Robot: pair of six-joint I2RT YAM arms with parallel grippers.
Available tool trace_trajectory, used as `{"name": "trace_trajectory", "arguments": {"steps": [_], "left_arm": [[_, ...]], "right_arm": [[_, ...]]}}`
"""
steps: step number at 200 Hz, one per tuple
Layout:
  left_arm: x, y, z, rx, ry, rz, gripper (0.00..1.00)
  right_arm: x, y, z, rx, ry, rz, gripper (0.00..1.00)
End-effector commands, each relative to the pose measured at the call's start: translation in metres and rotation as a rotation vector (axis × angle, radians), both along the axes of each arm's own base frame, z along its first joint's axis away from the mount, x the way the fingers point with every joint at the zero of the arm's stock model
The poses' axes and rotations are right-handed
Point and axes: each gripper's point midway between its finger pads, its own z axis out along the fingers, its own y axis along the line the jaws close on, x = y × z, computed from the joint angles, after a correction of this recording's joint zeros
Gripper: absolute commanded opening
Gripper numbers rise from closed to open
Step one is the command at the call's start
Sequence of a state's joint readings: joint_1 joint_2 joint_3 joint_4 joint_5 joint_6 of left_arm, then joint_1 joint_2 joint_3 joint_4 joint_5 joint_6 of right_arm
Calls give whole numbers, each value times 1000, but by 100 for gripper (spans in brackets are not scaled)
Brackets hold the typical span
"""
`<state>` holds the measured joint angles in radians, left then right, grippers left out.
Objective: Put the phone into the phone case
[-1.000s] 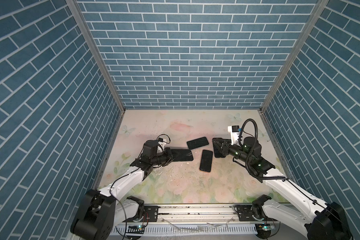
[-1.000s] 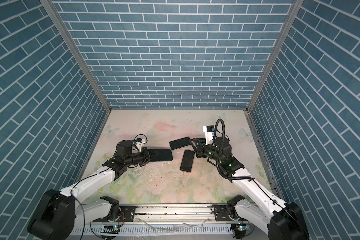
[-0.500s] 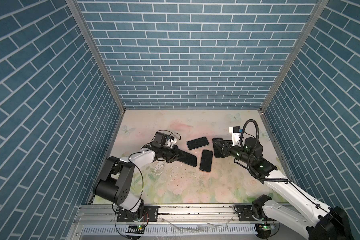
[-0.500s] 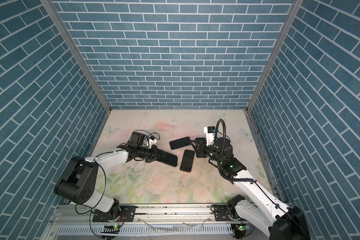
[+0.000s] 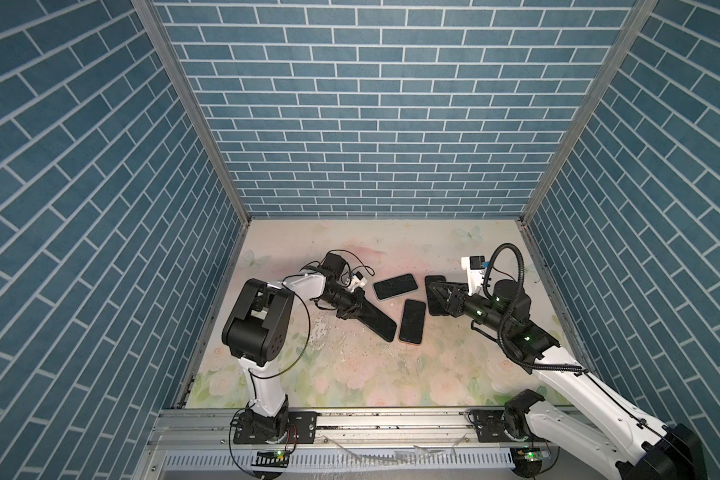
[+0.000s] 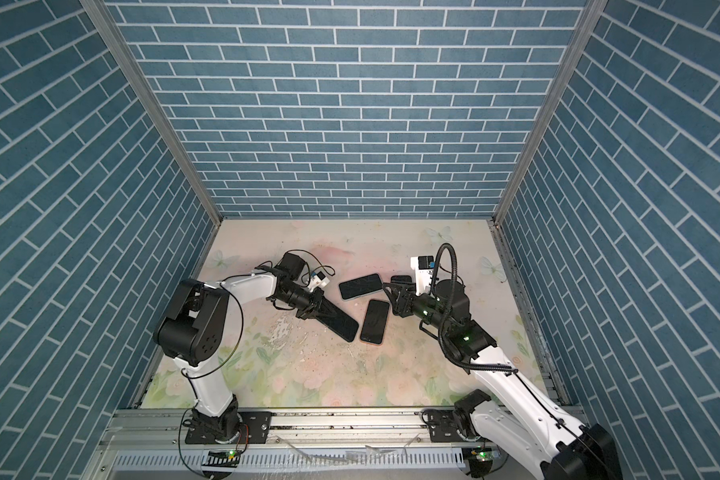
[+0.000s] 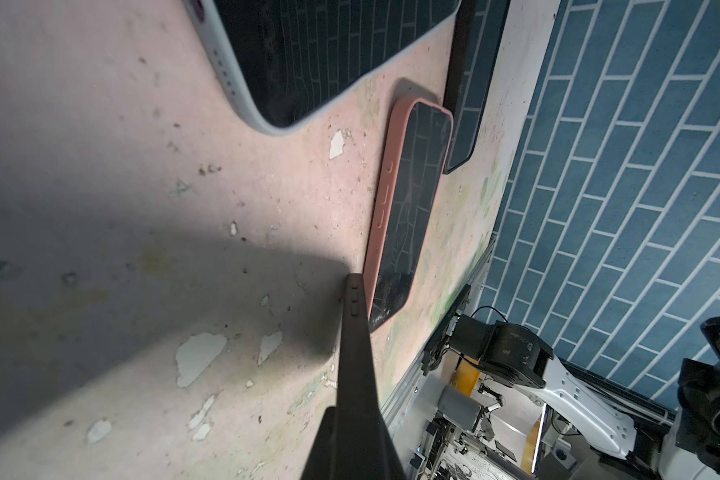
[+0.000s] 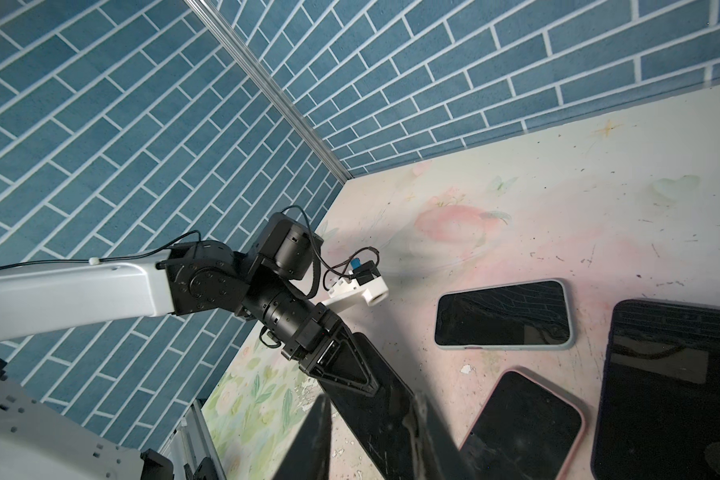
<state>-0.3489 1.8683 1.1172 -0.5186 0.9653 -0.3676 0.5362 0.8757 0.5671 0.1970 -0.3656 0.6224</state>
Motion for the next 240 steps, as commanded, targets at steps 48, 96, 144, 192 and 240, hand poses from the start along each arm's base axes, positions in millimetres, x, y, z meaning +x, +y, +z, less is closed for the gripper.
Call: {"name": "trace_trajectory", "arguments": {"steps": [48, 96, 144, 192, 240], "left_arm": [[22, 19, -23, 117, -19, 7, 58], [49, 44, -29, 262, -78, 57, 64], [80, 100, -19, 492, -182, 213, 77], [101, 168, 55, 747, -435, 380, 88], [92, 248, 164, 1018, -801, 670, 93]], "right_arm": [[-6, -6, -1, 0, -14, -9, 34], [-7, -6, 1, -4, -18, -2, 34], [2, -37, -22, -177, 34, -165, 35], [29, -123, -39, -473, 60, -612, 36], [51, -205, -23, -573, -21, -1008, 36]]}}
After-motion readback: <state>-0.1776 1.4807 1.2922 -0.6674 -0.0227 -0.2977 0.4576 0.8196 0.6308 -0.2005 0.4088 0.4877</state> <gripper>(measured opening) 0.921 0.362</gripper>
